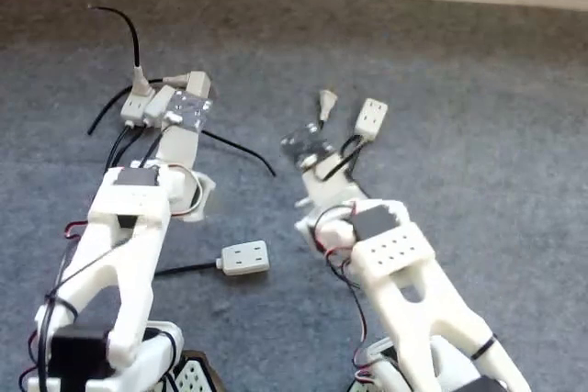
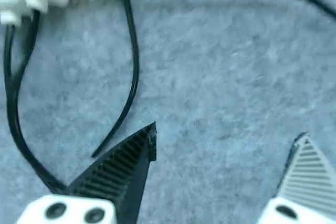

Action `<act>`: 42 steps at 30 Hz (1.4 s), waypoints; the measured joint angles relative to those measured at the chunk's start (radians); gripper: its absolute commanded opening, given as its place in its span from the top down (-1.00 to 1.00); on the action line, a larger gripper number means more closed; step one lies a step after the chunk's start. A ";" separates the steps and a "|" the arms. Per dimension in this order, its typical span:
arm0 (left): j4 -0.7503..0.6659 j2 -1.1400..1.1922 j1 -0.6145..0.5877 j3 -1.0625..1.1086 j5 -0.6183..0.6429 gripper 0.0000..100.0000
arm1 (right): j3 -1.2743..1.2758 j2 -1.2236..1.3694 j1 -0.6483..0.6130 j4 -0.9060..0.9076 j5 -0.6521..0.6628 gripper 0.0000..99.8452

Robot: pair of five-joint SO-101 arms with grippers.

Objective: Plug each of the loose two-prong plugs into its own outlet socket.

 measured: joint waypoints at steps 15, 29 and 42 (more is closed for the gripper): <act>-0.112 -0.206 0.186 0.083 0.000 0.21 | 0.178 -0.252 -0.212 -0.017 0.006 0.99; -0.044 -0.726 0.244 0.310 -0.002 0.21 | 0.186 -0.140 -0.190 -0.109 0.006 0.99; 0.017 -0.875 0.287 0.411 -0.003 0.21 | 0.084 -0.140 -0.184 -0.017 -0.026 0.99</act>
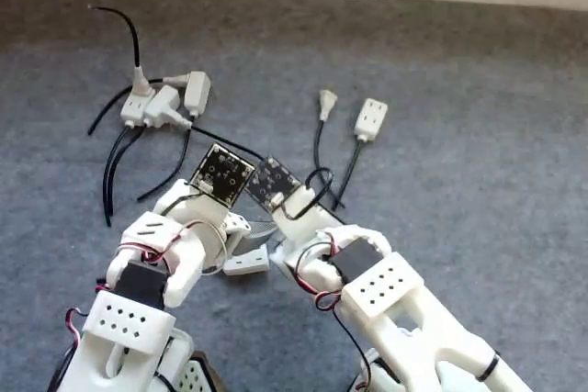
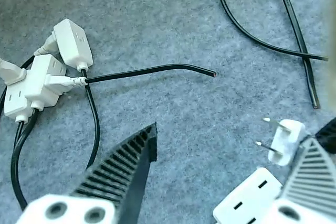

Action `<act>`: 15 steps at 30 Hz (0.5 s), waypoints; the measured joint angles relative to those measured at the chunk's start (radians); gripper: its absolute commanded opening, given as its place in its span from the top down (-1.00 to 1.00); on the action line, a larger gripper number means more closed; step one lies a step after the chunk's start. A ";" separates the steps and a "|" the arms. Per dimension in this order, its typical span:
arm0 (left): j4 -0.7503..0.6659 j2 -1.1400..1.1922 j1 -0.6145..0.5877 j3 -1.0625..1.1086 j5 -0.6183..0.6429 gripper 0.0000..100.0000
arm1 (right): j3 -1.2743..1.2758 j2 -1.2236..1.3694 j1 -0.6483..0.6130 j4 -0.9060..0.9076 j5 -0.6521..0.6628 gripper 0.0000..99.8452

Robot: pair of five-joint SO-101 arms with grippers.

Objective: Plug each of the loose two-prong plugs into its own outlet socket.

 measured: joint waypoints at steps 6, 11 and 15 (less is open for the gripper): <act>0.000 -0.002 0.000 0.002 0.000 0.21 | -0.075 0.000 -0.032 0.072 -0.046 0.99; 0.000 -0.006 0.003 0.002 0.002 0.21 | -0.084 0.000 -0.064 0.106 -0.060 0.99; -0.023 -0.006 -0.023 0.021 0.003 0.21 | -0.084 0.000 -0.068 0.109 -0.060 0.99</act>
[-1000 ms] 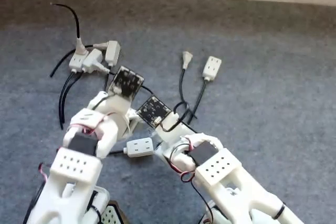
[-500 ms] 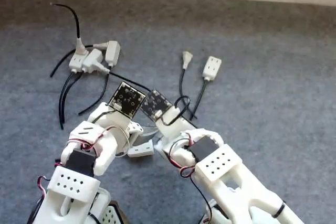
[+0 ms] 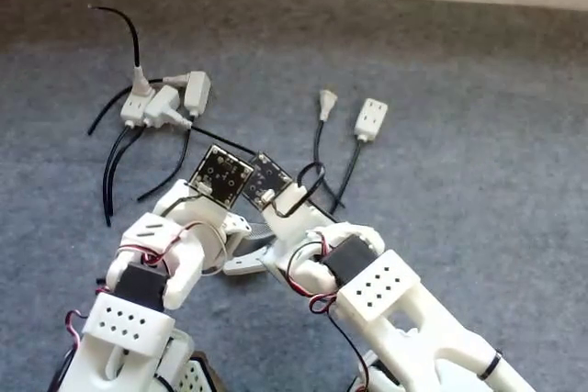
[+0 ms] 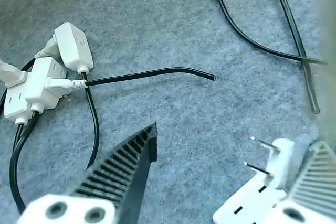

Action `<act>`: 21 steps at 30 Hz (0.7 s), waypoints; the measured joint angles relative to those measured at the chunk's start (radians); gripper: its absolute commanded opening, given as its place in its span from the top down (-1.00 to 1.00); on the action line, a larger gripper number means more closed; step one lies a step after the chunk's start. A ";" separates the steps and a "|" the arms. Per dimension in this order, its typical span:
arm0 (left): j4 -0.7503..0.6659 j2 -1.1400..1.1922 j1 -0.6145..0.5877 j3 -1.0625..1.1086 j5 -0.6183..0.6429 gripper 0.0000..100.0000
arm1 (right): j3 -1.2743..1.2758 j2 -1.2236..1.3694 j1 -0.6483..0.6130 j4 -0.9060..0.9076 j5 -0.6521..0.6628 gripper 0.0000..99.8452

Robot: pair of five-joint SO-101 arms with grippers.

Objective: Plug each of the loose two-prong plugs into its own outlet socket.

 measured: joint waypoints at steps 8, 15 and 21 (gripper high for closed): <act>-0.066 -0.002 -0.044 0.054 0.000 0.21 | -0.040 0.002 -0.003 0.048 0.000 0.99; -0.077 -0.014 -0.048 0.058 -0.017 0.21 | -0.175 0.002 0.043 0.160 0.017 0.99; -0.074 -0.006 -0.049 0.060 -0.017 0.21 | -0.250 0.002 0.052 0.209 0.017 0.99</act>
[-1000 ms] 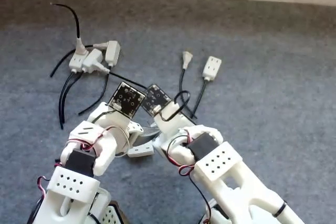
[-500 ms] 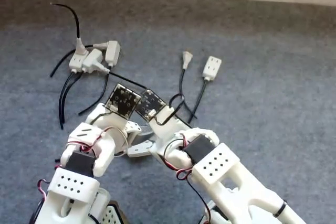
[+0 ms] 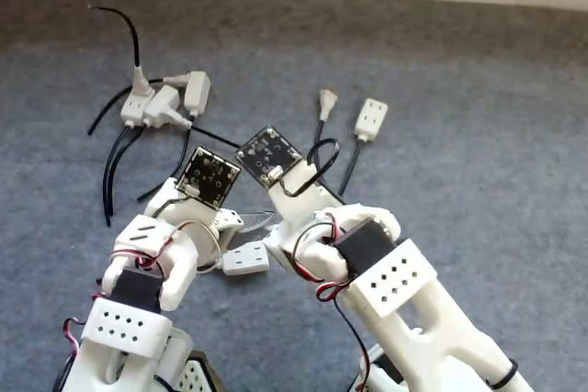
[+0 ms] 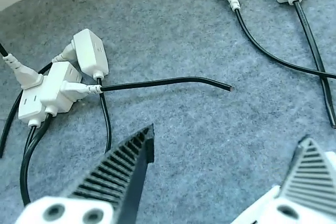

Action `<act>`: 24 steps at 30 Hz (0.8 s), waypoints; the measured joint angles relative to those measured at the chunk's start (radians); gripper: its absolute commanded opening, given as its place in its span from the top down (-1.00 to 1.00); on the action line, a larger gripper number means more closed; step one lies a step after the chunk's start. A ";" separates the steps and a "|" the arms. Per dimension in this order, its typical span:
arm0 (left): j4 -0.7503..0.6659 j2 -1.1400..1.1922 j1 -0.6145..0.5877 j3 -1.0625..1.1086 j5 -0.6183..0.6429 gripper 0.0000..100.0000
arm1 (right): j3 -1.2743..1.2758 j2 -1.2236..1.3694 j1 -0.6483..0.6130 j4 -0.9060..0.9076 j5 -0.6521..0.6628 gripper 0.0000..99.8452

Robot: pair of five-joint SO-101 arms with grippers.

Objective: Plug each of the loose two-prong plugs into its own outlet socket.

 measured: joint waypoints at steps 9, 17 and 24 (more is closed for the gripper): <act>-0.003 -0.005 0.000 0.002 0.000 0.21 | -0.005 0.000 0.000 0.002 0.021 0.99; -0.103 0.006 -0.178 0.003 0.055 0.21 | -0.031 0.002 0.003 0.035 0.097 0.99; -0.133 0.006 -0.296 0.005 0.189 0.21 | -0.147 0.097 0.003 0.035 0.236 0.99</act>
